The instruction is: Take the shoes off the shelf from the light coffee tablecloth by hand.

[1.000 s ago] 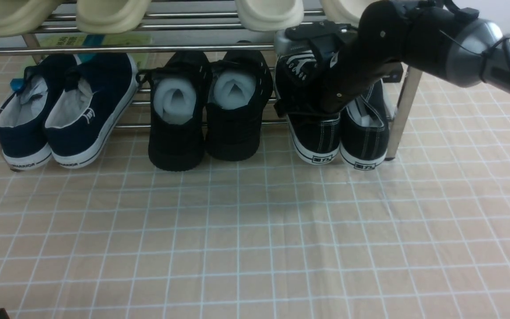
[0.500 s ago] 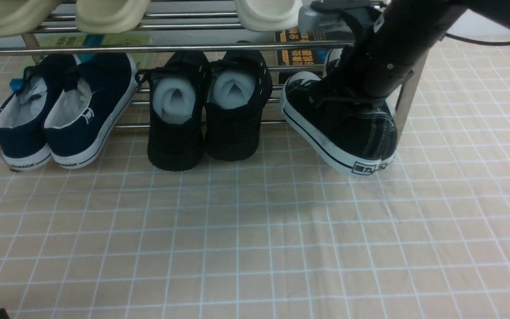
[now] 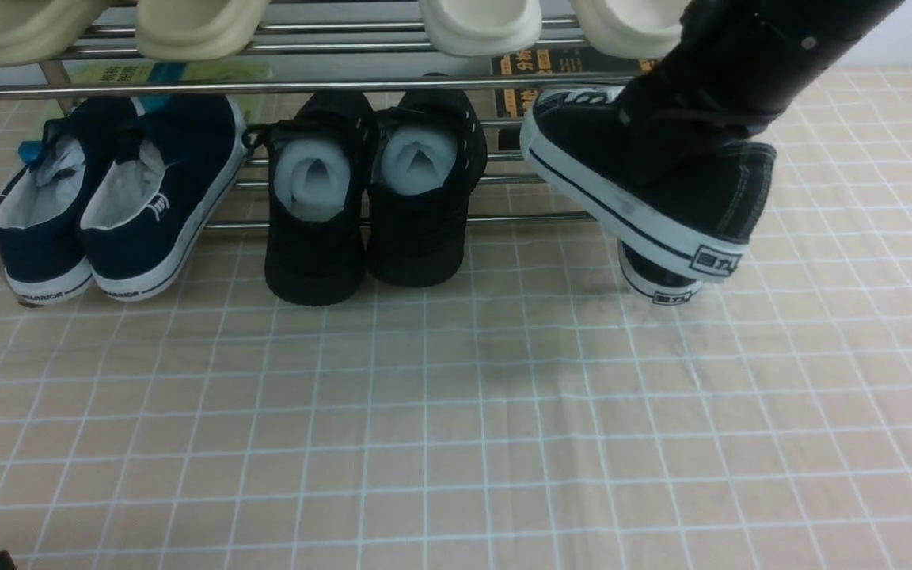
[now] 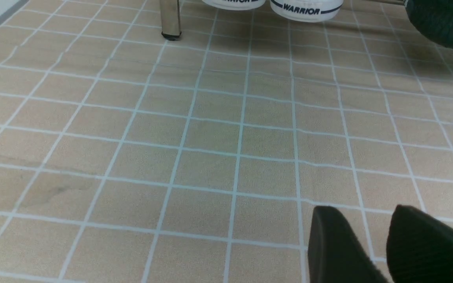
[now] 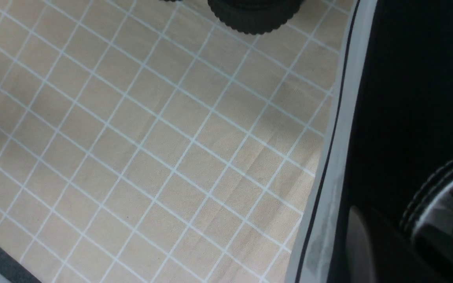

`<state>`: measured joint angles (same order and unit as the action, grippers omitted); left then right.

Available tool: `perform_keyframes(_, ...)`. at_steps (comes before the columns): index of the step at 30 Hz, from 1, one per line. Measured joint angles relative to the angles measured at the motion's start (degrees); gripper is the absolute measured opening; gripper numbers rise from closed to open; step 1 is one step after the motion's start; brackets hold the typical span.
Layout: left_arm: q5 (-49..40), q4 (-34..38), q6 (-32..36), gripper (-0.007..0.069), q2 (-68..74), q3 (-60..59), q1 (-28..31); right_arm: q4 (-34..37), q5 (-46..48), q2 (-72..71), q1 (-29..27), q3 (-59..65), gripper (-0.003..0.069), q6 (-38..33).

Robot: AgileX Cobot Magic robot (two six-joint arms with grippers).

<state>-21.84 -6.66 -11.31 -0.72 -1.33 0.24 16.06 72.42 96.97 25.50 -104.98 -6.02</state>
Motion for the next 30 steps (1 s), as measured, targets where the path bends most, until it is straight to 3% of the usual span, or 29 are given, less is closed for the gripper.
perform_keyframes(8, 0.00, -0.07, 0.00, 0.0239, 0.00, 0.00, 0.00, 3.05, 0.00, -8.39, 1.64, 12.03, 0.0010, 0.00)
perform_keyframes(16, 0.00, -0.11, 0.00, 0.0239, 0.00, 0.00, 0.00, 3.94, -1.39, -11.28, 11.82, 22.64, 0.0012, 2.97)
perform_keyframes(20, 0.00, -0.11, 0.00, 0.0239, 0.00, 0.00, 0.00, 3.51, -5.64, -11.28, 14.36, 25.33, 0.0013, 6.60)
perform_keyframes(30, -0.01, -0.11, 0.00, 0.0239, 0.00, 0.00, 0.00, -7.23, -15.64, -4.33, 14.78, 27.48, 0.0013, 19.58)
